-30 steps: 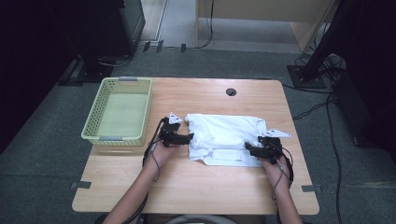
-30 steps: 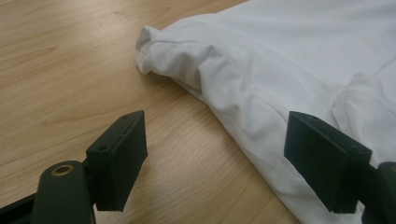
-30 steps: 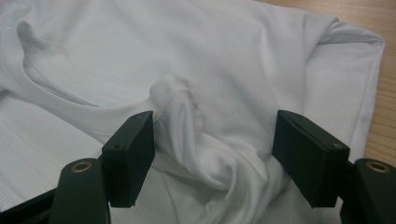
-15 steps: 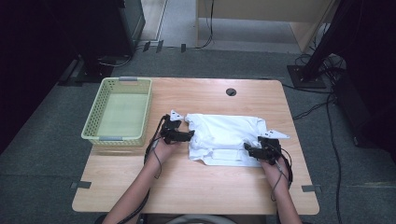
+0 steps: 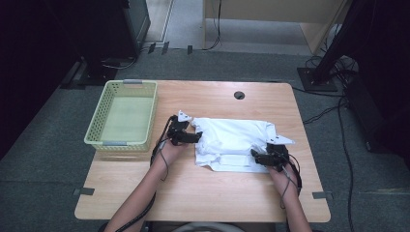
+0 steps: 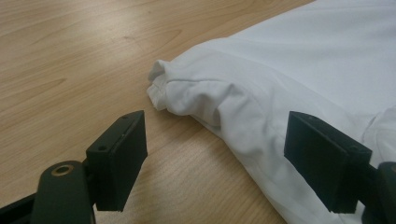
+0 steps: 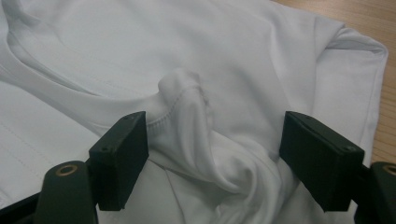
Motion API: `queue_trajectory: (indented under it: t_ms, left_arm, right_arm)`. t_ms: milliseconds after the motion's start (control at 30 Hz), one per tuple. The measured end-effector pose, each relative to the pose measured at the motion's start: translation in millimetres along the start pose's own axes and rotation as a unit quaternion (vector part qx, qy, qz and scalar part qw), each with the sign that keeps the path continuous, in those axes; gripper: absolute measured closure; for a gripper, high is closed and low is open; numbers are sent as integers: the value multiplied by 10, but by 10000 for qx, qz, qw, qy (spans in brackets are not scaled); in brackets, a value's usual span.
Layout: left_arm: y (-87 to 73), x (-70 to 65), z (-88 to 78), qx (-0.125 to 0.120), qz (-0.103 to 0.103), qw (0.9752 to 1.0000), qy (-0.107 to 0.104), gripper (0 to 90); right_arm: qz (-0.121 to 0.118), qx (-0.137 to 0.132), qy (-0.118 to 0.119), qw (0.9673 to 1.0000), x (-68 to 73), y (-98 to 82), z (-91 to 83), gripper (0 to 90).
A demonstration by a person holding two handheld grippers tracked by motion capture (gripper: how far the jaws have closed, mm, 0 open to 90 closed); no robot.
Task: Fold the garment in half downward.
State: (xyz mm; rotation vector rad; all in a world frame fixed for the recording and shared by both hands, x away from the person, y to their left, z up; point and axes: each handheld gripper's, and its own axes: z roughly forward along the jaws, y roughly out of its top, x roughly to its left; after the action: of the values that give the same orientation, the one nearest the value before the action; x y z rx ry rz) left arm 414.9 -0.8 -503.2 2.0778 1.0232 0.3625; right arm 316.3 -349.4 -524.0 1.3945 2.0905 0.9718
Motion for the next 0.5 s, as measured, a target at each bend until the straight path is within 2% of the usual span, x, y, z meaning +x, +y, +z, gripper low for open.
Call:
queue_trajectory:
  t_ms: [300,500]
  left_arm:
    - [52,16,50,47,57,9999,76,215]
    - [85,41,82,27,5,10000,68,216]
  right_arm:
    - [-16,22,25,10000,10,2,4,208]
    - [-43,43,35,10000,18,6,11,182]
